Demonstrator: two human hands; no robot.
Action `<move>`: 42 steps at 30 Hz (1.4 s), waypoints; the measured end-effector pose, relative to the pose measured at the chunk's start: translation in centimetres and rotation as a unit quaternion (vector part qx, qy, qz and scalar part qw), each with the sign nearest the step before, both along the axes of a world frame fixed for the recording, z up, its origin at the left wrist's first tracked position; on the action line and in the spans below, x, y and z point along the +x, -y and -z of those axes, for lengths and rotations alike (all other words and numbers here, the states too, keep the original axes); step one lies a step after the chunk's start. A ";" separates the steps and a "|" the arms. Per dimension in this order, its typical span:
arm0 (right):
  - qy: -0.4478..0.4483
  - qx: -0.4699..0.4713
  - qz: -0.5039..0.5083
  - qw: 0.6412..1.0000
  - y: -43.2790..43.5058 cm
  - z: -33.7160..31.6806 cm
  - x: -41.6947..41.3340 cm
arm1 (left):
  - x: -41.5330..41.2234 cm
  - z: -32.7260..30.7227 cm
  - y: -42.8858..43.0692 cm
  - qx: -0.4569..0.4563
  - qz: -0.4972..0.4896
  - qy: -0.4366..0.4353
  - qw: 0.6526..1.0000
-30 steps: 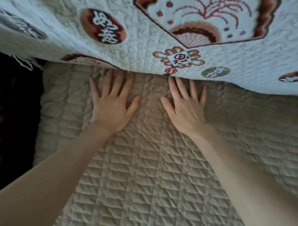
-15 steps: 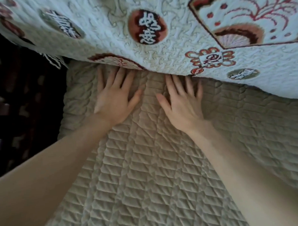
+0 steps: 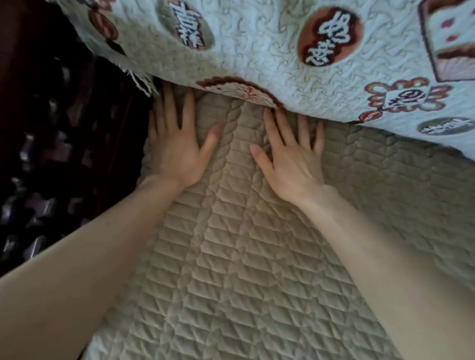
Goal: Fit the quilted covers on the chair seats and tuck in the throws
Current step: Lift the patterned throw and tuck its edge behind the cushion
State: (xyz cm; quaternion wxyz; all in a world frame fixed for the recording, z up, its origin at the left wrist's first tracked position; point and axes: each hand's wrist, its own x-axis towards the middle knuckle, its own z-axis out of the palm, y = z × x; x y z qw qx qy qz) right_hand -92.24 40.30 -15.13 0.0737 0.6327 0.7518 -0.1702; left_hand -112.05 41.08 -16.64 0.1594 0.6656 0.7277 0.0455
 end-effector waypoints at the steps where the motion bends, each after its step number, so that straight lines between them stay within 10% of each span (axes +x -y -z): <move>1: 0.001 -0.002 -0.008 1.000 0.4 0.0 -0.1 | -0.4 0.0 -0.1 -0.012 0.006 0.003 1.000; 27: -0.018 -0.002 -0.042 0.999 8.0 0.1 -2.0 | -1.8 -0.8 8.4 -0.054 -0.018 0.039 0.998; 42: 0.020 0.042 -0.043 0.998 3.0 2.2 -3.1 | -2.1 1.9 -1.7 -0.052 -0.059 0.149 0.986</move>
